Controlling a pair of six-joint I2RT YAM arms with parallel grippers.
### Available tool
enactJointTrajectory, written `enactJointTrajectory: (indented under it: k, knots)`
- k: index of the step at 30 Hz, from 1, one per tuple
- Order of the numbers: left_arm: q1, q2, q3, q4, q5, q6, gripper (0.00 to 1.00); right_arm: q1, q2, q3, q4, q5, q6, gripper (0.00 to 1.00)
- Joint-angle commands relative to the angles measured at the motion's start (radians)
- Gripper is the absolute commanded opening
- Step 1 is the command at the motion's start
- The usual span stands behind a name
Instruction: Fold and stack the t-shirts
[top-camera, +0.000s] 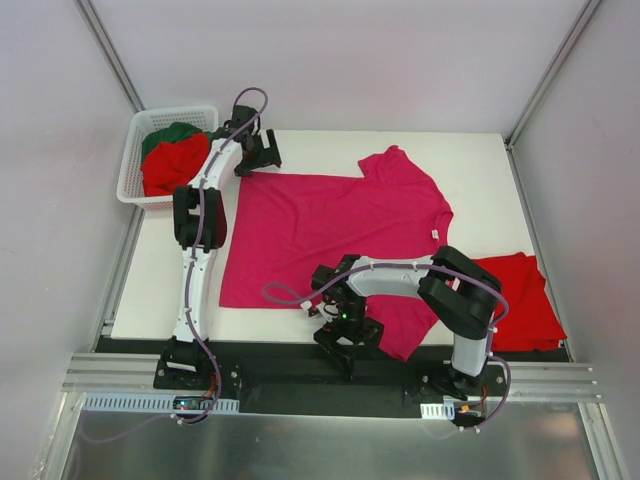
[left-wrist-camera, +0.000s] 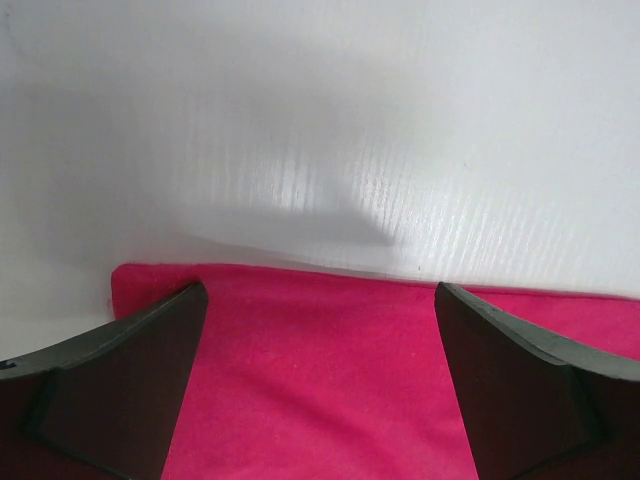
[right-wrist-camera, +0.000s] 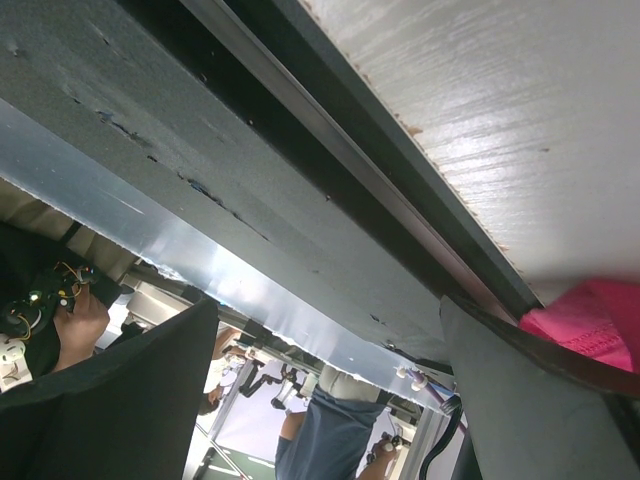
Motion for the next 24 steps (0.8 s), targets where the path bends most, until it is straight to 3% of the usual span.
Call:
enactJointTrajectory:
  k: [1, 12, 19, 24]
  knots:
    - [0.026, 0.051, 0.025, 0.001, 0.027, -0.048, 0.99, 0.004, -0.035, 0.009, -0.05, -0.01, 0.007, 0.96]
    - [0.028, -0.041, 0.05, 0.051, 0.116, -0.102, 0.99, 0.007, -0.019, 0.027, -0.041, -0.01, 0.011, 0.96]
    - [-0.006, -0.326, 0.037, 0.053, 0.119, -0.129, 0.99, 0.013, -0.045, 0.033, 0.004, 0.042, 0.057, 0.96]
    - [-0.076, -0.587, -0.102, 0.054, 0.285, -0.197, 0.99, 0.001, -0.154, 0.131, 0.01, 0.25, 0.089, 0.96]
